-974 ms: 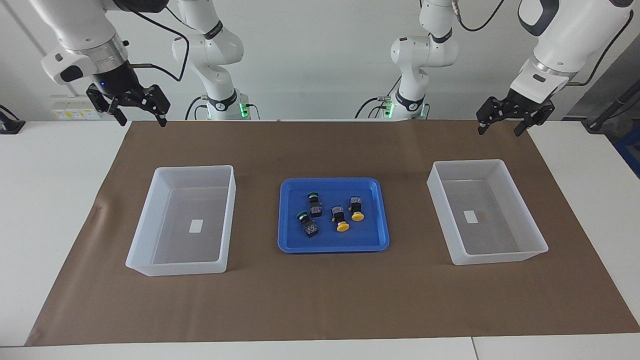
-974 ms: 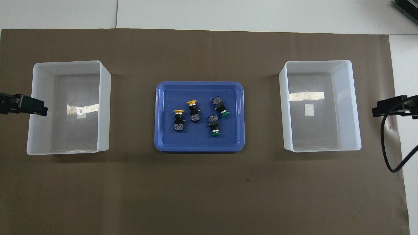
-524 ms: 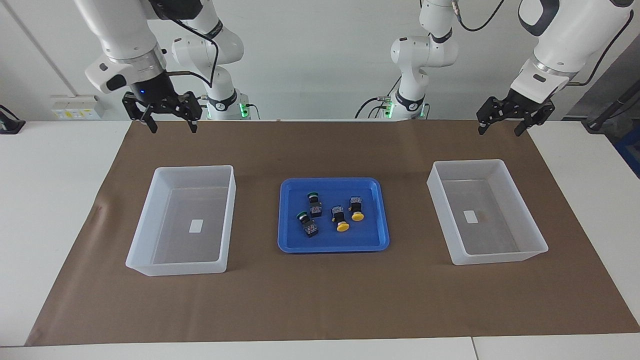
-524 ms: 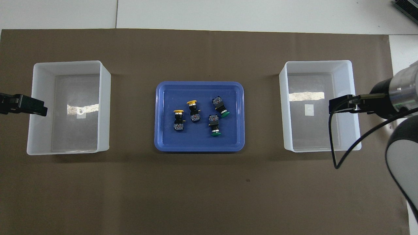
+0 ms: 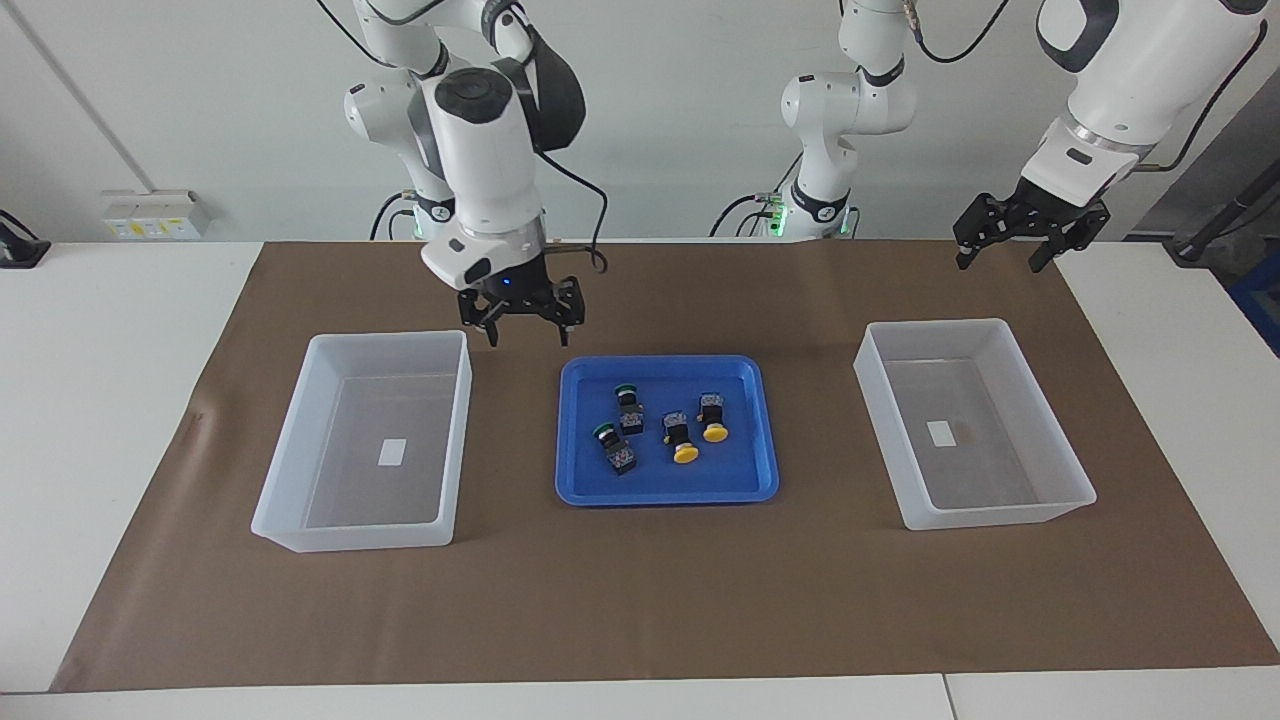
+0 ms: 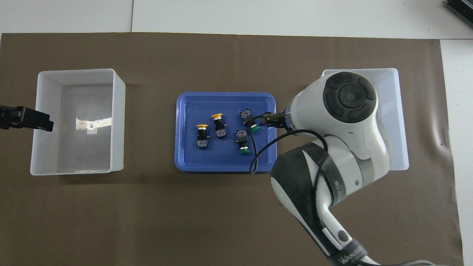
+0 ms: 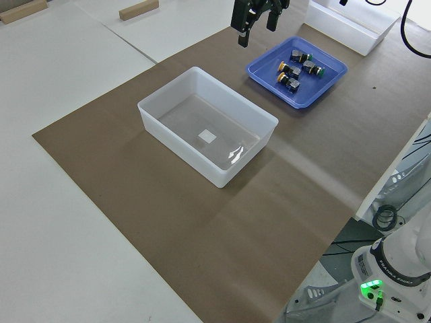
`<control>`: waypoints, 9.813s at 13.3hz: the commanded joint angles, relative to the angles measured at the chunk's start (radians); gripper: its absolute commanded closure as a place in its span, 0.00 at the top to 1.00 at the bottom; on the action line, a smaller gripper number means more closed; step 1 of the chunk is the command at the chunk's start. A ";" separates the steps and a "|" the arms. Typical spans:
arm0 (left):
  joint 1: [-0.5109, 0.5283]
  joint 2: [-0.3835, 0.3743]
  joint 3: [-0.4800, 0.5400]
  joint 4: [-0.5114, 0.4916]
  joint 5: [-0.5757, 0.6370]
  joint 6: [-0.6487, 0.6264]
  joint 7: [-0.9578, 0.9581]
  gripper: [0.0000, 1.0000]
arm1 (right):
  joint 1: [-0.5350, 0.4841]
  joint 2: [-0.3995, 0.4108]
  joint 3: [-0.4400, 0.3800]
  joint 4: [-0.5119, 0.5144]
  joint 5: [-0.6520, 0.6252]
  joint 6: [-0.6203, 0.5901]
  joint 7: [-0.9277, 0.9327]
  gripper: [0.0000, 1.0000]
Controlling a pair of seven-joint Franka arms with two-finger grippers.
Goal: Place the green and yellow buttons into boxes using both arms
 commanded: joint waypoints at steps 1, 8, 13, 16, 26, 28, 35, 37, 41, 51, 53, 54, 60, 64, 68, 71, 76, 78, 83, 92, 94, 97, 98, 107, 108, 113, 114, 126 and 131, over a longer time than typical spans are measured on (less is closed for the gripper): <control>0.001 -0.026 0.002 -0.031 0.013 0.017 0.002 1.00 | 0.058 0.072 -0.003 -0.003 -0.002 0.093 0.076 1.00; 0.001 -0.026 0.003 -0.031 0.013 0.019 -0.001 1.00 | 0.155 0.201 -0.005 -0.084 -0.022 0.322 0.083 1.00; 0.002 -0.026 0.003 -0.031 0.013 0.019 -0.003 1.00 | 0.163 0.222 -0.005 -0.115 -0.076 0.343 0.079 0.96; 0.002 -0.026 0.003 -0.030 0.013 0.019 -0.003 1.00 | 0.164 0.239 -0.005 -0.141 -0.076 0.413 0.082 0.89; 0.001 -0.027 0.003 -0.033 0.013 0.019 -0.006 1.00 | 0.119 0.098 -0.006 -0.084 -0.056 0.221 0.122 0.00; 0.001 -0.027 0.003 -0.033 0.013 0.019 -0.006 1.00 | 0.082 0.028 -0.008 -0.058 -0.056 0.131 0.119 0.00; -0.051 -0.059 -0.012 -0.135 0.011 0.177 -0.018 1.00 | -0.228 -0.077 -0.012 -0.096 -0.054 0.044 -0.293 0.00; -0.137 -0.113 -0.012 -0.305 0.013 0.344 -0.073 1.00 | -0.314 -0.075 -0.012 -0.145 -0.054 0.069 -0.431 0.00; -0.287 -0.056 -0.014 -0.404 0.011 0.521 -0.246 1.00 | -0.426 -0.019 -0.012 -0.242 -0.045 0.259 -0.568 0.00; -0.487 0.204 -0.014 -0.533 0.011 0.979 -0.566 1.00 | -0.475 0.147 -0.009 -0.241 -0.044 0.485 -0.590 0.90; -0.490 0.256 -0.014 -0.530 0.011 1.023 -0.570 1.00 | -0.465 0.130 -0.005 -0.235 -0.044 0.469 -0.584 1.00; -0.499 0.278 -0.014 -0.530 0.011 1.046 -0.582 1.00 | -0.455 0.106 -0.003 -0.225 -0.044 0.436 -0.582 1.00; -0.522 0.301 -0.014 -0.530 0.011 1.085 -0.624 0.10 | -0.455 0.035 0.093 -0.117 -0.044 0.259 -0.582 1.00; -0.504 0.237 -0.008 -0.518 0.011 1.032 -0.624 0.00 | -0.455 0.037 0.240 -0.101 -0.044 0.259 -0.487 1.00; -0.397 0.146 -0.003 -0.469 0.011 0.894 -0.603 0.00 | -0.422 0.059 0.313 -0.109 -0.044 0.319 -0.490 1.00; -0.287 0.100 -0.003 -0.453 0.013 0.840 -0.477 0.00 | -0.336 0.130 0.313 -0.121 -0.044 0.455 -0.486 1.00; -0.106 0.073 -0.003 -0.429 0.011 0.783 -0.255 0.00 | -0.256 0.230 0.311 -0.123 -0.047 0.606 -0.483 1.00; -0.034 0.073 -0.003 -0.436 0.011 0.789 -0.141 0.00 | -0.247 0.267 0.310 -0.126 -0.063 0.632 -0.487 1.00; 0.047 0.094 -0.003 -0.470 0.002 0.847 0.054 0.00 | -0.250 0.299 0.308 -0.144 -0.087 0.658 -0.496 0.61; 0.037 0.319 -0.003 -0.464 0.002 1.157 0.053 0.00 | -0.268 0.135 0.305 -0.104 -0.068 0.449 -0.395 0.00; 0.040 0.355 -0.003 -0.456 0.002 1.214 0.050 0.00 | -0.308 0.049 0.305 -0.078 -0.068 0.304 -0.363 0.00; 0.047 0.373 -0.003 -0.429 0.002 1.220 0.053 0.20 | -0.407 -0.046 0.305 -0.072 -0.070 0.158 -0.381 0.00; 0.047 0.375 -0.003 -0.426 0.002 1.220 0.051 0.39 | -0.455 -0.067 0.305 -0.078 -0.071 0.112 -0.422 0.00; 0.008 0.234 -0.009 -0.369 0.000 1.003 0.033 0.90 | -0.736 -0.108 0.305 -0.384 -0.070 0.251 -0.768 0.00; 0.007 0.214 -0.012 -0.337 0.002 0.917 0.031 0.90 | -0.736 -0.103 0.305 -0.420 -0.068 0.297 -0.766 0.00; -0.189 0.178 -0.029 -0.352 0.007 0.798 -0.206 0.90 | -0.741 -0.048 0.305 -0.457 -0.068 0.376 -0.747 0.40; -0.238 0.189 -0.027 -0.353 0.007 0.803 -0.295 0.89 | -0.741 -0.048 0.305 -0.455 -0.068 0.379 -0.736 0.68; -0.541 0.415 -0.031 -0.274 0.065 0.968 -0.851 0.87 | -0.724 -0.157 0.310 -0.091 -0.068 -0.053 -0.322 1.00; -0.547 0.451 -0.034 -0.287 0.057 1.037 -0.865 0.77 | -0.727 -0.167 0.310 0.076 -0.053 -0.247 -0.292 1.00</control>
